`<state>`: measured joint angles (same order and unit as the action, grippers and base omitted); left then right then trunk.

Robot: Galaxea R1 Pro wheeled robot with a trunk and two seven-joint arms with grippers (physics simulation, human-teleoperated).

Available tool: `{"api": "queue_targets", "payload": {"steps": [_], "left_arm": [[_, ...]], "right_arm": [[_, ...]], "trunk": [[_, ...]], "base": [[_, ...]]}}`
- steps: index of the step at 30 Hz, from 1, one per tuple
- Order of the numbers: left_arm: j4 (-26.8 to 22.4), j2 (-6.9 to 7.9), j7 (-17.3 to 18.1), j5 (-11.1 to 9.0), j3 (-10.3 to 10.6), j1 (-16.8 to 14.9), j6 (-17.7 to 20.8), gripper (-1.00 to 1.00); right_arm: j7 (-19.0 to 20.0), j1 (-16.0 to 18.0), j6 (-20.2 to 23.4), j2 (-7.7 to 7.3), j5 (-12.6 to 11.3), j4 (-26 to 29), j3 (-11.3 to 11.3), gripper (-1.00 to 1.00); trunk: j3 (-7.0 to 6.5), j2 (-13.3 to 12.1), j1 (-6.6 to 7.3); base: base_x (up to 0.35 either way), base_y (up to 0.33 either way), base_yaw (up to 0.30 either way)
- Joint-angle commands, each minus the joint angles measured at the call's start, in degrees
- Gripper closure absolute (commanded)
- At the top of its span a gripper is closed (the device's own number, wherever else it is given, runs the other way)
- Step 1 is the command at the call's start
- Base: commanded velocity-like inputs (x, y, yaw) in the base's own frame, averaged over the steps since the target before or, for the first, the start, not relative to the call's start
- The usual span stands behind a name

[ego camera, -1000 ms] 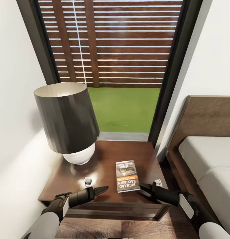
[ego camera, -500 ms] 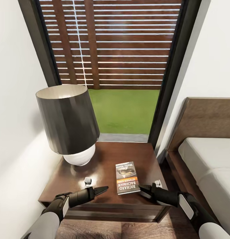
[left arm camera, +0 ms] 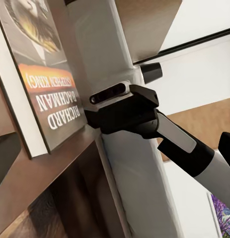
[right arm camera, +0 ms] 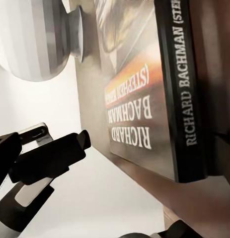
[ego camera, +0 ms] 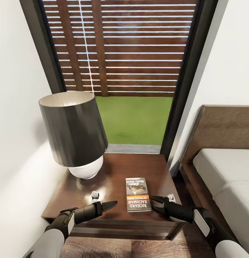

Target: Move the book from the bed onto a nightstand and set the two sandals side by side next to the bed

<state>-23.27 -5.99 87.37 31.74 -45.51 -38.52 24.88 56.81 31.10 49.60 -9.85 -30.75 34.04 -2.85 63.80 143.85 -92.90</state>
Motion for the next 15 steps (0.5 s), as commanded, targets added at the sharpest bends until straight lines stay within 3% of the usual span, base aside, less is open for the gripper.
{"api": "queue_targets", "payload": {"steps": [1, 12, 15], "left_arm": [[-0.1, -0.07, 0.4, 0.6, -0.4, 0.0, 0.6, -1.0], [-0.1, -0.07, 0.4, 0.6, -0.5, 0.0, 0.6, -1.0], [-0.1, -0.07, 0.4, 0.6, -0.5, -0.1, 0.6, -1.0]], "right_arm": [[0.0, 0.0, -0.1, 0.0, 0.4, 0.0, 0.0, -1.0], [0.0, 0.0, -0.1, 0.0, 0.4, 0.0, 0.0, -1.0], [0.0, 0.0, -0.1, 0.0, 0.4, 0.0, 0.0, -1.0]], "trunk": [[0.05, 0.0, 0.01], [0.05, 0.0, 0.01], [0.05, 0.0, 0.01]], "base": [[0.0, 0.0, 0.0], [-0.001, 0.0, 0.0], [-0.195, 0.0, 0.0]]}}
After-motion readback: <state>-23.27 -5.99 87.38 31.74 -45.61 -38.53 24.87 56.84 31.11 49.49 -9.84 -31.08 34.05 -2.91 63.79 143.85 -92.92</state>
